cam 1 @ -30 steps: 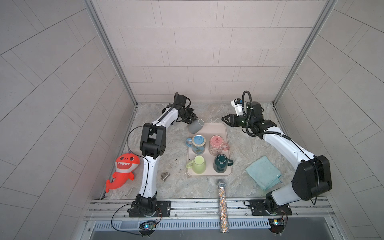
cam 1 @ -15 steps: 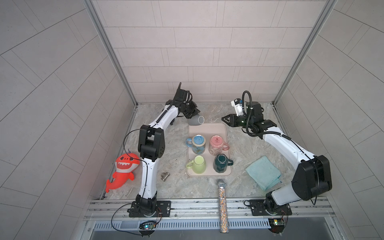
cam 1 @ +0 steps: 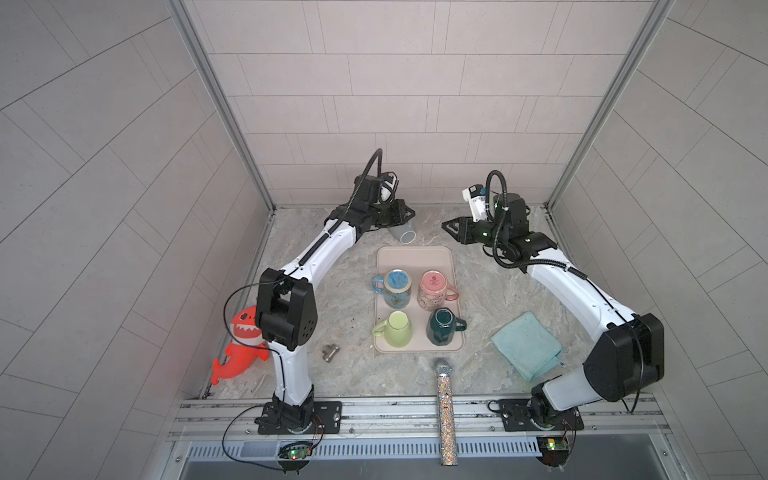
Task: Turn the mug right side up
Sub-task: 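Lift the grey mug off the tray and rotate it upright with the left gripper, then carry the grey mug toward the right gripper while the right gripper reaches its handle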
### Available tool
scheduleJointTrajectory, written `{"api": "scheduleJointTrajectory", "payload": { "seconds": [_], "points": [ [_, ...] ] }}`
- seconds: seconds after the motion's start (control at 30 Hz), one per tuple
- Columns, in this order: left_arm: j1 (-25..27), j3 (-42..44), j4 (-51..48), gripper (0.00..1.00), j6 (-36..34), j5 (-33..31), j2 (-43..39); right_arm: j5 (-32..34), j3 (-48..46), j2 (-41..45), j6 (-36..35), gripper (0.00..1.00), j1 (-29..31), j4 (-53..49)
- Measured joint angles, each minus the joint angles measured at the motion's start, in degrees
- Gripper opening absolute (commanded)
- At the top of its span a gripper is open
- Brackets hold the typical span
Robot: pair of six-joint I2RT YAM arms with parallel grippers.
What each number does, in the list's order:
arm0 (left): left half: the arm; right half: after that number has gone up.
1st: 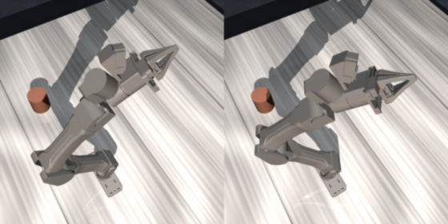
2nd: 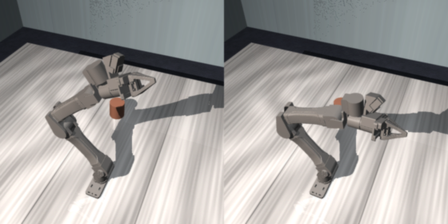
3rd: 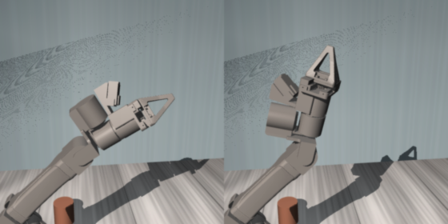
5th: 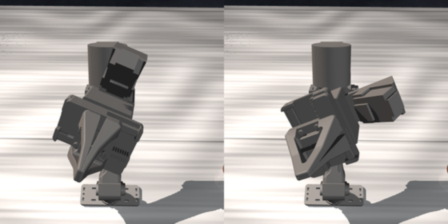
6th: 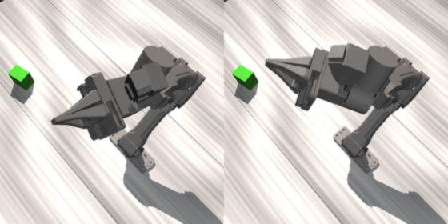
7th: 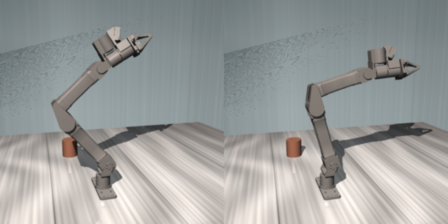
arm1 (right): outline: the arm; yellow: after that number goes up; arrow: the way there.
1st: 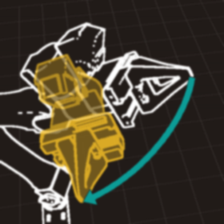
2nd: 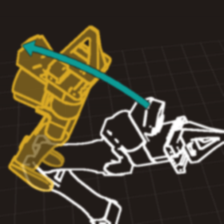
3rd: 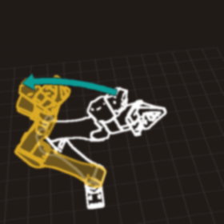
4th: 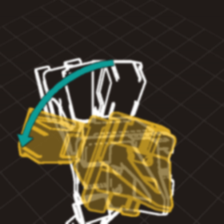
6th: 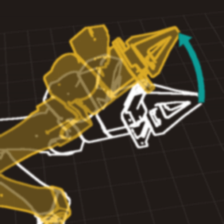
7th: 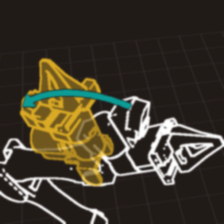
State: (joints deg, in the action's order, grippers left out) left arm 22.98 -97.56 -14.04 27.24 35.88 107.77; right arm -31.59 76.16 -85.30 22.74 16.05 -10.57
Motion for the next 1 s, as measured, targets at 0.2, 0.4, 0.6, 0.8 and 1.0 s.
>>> {"api": "scheduleJointTrajectory", "payload": {
  "seconds": [0.2, 0.4, 0.6, 0.8, 1.0],
  "points": [
    [2.29, 10.29, 9.6, 0.0, -9.44, 0.09, -5.22, 1.46, 2.1, 0.17, -0.02, 0.36, 1.49, 0.15],
    [2.89, 18.18, 17.97, 0.0, -16.96, -2.71, -8.92, 2.67, 2.95, 0.17, 0.02, 0.36, 2.82, 1.49],
    [5.33, 22.47, 25.73, 0.0, -23.8, -5.62, -11.56, 3.54, 4.81, -0.33, 0.22, 0.36, 3.67, 3.37],
    [7.74, 23.21, 29.75, 0.0, -29.7, -7.15, -11.8, 3.45, 7.19, -2.56, 0.2, 0.37, 5.38, 4.33],
    [8.66, 23.34, 30.51, 0.0, -33.88, -8.68, -11.8, 3.48, 8.92, -4.2, -0.35, 0.38, 6.25, 3.08]
  ]
}}
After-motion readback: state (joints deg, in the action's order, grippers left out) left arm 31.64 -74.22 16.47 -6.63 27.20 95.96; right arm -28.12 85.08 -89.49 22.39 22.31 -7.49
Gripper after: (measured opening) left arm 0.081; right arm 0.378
